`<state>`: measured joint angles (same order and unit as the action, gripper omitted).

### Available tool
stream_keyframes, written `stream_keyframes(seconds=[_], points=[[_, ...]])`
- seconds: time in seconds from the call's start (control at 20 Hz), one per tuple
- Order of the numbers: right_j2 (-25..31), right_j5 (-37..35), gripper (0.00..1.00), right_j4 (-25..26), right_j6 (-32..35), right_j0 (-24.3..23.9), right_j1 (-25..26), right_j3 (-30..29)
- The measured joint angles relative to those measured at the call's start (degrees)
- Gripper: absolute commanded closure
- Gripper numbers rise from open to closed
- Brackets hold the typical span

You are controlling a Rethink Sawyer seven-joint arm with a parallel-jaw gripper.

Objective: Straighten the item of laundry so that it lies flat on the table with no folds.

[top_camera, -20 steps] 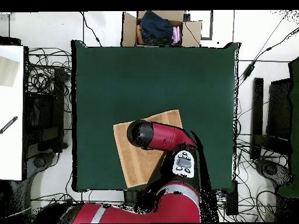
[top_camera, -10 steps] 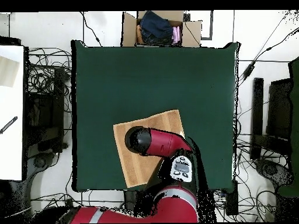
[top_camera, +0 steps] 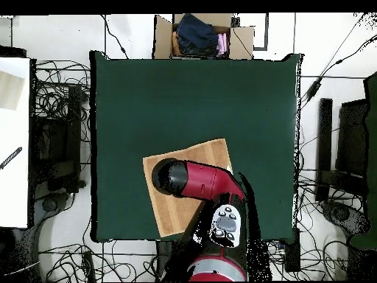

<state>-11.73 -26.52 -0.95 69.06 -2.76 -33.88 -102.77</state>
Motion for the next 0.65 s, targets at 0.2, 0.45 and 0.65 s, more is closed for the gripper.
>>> stream_keyframes(seconds=[0.2,0.45,0.65], points=[[0.0,-0.4,0.00,-0.3,0.0,-0.1,-1.1,-0.2],[0.0,-0.4,0.00,-0.9,0.0,-0.8,-1.5,-1.1],[0.0,-0.4,0.00,-1.2,0.0,-1.8,-1.1,-1.7]])
